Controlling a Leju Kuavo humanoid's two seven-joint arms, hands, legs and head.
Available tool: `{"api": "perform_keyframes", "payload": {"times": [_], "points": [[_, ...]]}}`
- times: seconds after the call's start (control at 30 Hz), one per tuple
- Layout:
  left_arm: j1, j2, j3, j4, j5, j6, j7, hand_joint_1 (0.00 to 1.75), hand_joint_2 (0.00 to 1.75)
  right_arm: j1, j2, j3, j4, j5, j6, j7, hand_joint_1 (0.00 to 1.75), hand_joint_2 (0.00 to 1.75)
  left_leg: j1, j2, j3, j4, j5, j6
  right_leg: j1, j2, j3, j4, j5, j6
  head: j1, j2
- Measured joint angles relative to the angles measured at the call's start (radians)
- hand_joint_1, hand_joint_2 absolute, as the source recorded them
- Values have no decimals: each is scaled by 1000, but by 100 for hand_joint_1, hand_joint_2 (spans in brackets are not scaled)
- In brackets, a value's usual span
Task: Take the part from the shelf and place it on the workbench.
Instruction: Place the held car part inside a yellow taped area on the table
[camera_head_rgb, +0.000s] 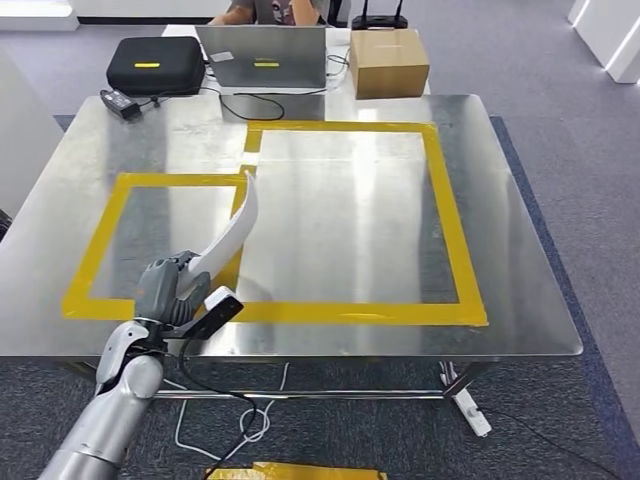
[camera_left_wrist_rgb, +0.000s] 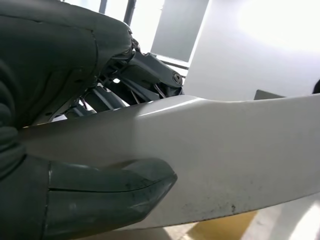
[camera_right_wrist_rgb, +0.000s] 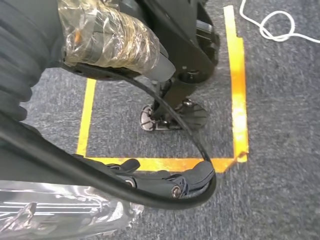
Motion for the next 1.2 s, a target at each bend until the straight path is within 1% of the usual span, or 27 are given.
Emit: {"api": "perform_keyframes", "payload": {"times": [0.07, 0.1, 0.13, 0.2, 0.23, 0.27, 0.3, 0.37, 0.4, 0.43, 0.47, 0.53, 0.6, 0.63, 0.7, 0.73, 0.77, 0.8, 0.83, 0.87, 0.9, 0.93, 0.97, 1.03, 1.1, 1.13, 1.2], "points": [[-1, 0, 0, 1, -1, 4, 0, 175, 175, 0, 0, 1, 0, 0, -1, 0, 0, 175, 1, -3, 5, -4, 0, 14, -3, -3, -5, 6, -9, 11, 0, 0], [-3, 0, 1, 2, -1, 6, 0, 175, 175, -1, 0, 1, 0, 0, -1, 0, 0, 175, 2, -5, 8, -7, 0, 20, -4, -2, -17, 29, -23, 16, 2, 0], [-5, 0, 2, 2, -1, 8, 0, 175, 175, -1, 0, 2, 0, -1, -1, 0, 0, 175, 3, -6, 11, -9, 0, 26, -4, -1, -41, 73, -45, 19, 4, 0], [-5, -1, 2, 4, -2, 11, 0, 175, 175, -1, 0, 3, 1, -1, -1, 0, 0, 175, 1, -9, 13, -9, -5, 34, -4, 1, -117, 208, -96, 21, 7, 0], [-4, -1, 2, 4, -2, 12, 0, 175, 175, 0, 0, 4, 2, 0, -1, 0, 0, 175, -1, -11, 14, -8, -7, 36, -4, 1, -153, 265, -111, 21, 7, 0], [-3, -2, 2, 5, -3, 12, 0, 175, 175, 1, 0, 5, 2, 0, -1, 0, 0, 175, -3, -14, 16, -8, -9, 37, -4, 1, -175, 293, -108, 21, 7, 0], [-3, -2, 2, 6, -3, 12, 0, 175, 175, 2, 0, 6, 3, -1, -1, 1, 0, 175, -4, -18, 20, -8, -12, 37, -4, 1, -175, 277, -82, 18, 7, 0], [-3, -4, 2, 7, -5, 13, 0, 175, 175, 3, 0, 7, 3, -1, -2, 1, 0, 175, -7, -25, 31, -8, -19, 34, -3, 6, -124, 152, 0, 9, 8, 0], [-4, -5, 2, 7, -6, 13, 0, 175, 175, 2, 0, 7, 3, -1, -3, 1, 0, 175, -9, -28, 35, -7, -23, 31, -2, 11, -90, 85, 27, 4, 7, 0], [-4, -5, 3, 8, -7, 14, 0, 175, 175, 1, -1, 8, 3, -1, -3, 1, 0, 175, -10, -31, 37, -7, -26, 27, -1, 15, -66, 41, 38, 0, 7, 0], [-5, -6, 3, 9, -8, 14, 0, 175, 175, 0, -1, 8, 3, -1, -3, 1, 0, 175, -10, -32, 38, -7, -28, 22, 0, 18, -53, 21, 37, -3, 7, 0], [-5, -6, 3, 10, -10, 16, 0, 175, 175, 0, -1, 10, 3, -2, -3, 1, 0, 175, -8, -35, 38, -7, -32, 12, 1, 17, -45, 12, 30, -9, 7, 0], [-5, -5, 4, 10, -13, 17, 1, 175, 175, 0, -1, 12, 3, -2, -4, 1, 0, 175, -6, -30, 29, 18, -50, -1, -2, 13, -38, 6, 30, -18, 4, 0], [-6, -4, 5, 11, -14, 17, 2, 175, 175, -1, -1, 13, 3, -3, -5, 1, 0, 175, -5, -25, 11, 57, -70, -7, -5, 10, -33, 3, 29, -23, 2, 0], [-6, -4, 6, 12, -19, 17, 6, 175, 175, -1, -1, 16, 3, -4, -5, 1, 0, 175, 0, -19, -53, 184, -125, -17, -5, 4, -24, 2, 22, -31, -2, 0], [-4, -4, 7, 15, -21, 17, 8, 175, 175, 0, -1, 16, 3, -5, -5, 2, 0, 175, 2, -19, -87, 242, -142, -21, -5, 1, -20, 2, 18, -32, -2, 0], [-2, -4, 8, 17, -22, 17, 11, 175, 175, 1, -1, 17, 3, -6, -5, 2, 0, 175, 4, -18, -109, 274, -141, -23, -5, -1, -15, 2, 14, -31, -2, 0], [0, -3, 9, 20, -25, 17, 14, 175, 175, 1, -1, 17, 4, -7, -5, 3, 0, 175, 5, -16, -115, 268, -118, -24, -5, -4, -9, 2, 9, -30, -2, 0], [0, -3, 10, 22, -27, 17, 16, 175, 175, 2, -1, 17, 4, -8, -5, 4, 0, 175, 7, -13, -103, 229, -82, -25, -6, -7, -1, 2, 4, -28, -2, 0], [0, -3, 11, 24, -29, 18, 17, 175, 175, 2, -1, 18, 4, -10, -5, 5, 0, 175, 7, -5, -77, 163, -36, -23, -5, -10, 6, 2, -2, -24, -2, 0], [-2, -3, 12, 26, -31, 18, 19, 175, 175, 1, -1, 18, 4, -11, -5, 6, 0, 175, 5, 6, -50, 99, -6, -22, -3, -13, 13, 4, -9, -19, -2, 0], [-5, -3, 14, 28, -31, 18, 19, 175, 175, 0, -1, 19, 4, -12, -5, 7, 0, 175, 3, 14, -29, 52, 10, -17, 0, -15, 17, 5, -14, -13, -2, 0], [-7, -3, 15, 29, -32, 19, 20, 175, 175, 0, -1, 20, 4, -13, -5, 8, 0, 175, 1, 20, -17, 21, 16, -12, 2, -19, 19, 5, -19, -8, -1, 0], [-9, -3, 17, 32, -34, 21, 21, 175, 175, -1, -2, 23, 4, -16, -5, 9, 0, 175, -1, 13, -15, 11, 7, 1, 4, -28, 22, 2, -24, 1, 0, 0], [-10, -3, 19, 34, -37, 23, 23, 175, 175, -2, -2, 25, 4, -17, -5, 10, 0, 175, 1, 5, -11, 7, 6, 15, 1, -27, 17, 17, -39, 12, 2, 0], [-12, -3, 19, 34, -39, 25, 25, 175, 175, -3, -2, 26, 4, -18, -5, 10, 0, 175, 3, 1, -9, 5, 6, 21, 1, -20, 0, 52, -60, 17, 4, 0], [-14, -3, 21, 35, -41, 28, 27, 175, 175, -2, -1, 27, 4, -18, -5, 10, 0, 175, 3, -7, -6, 4, 3, 30, -1, -5, -72, 185, -118, 21, 9, 0]]}}
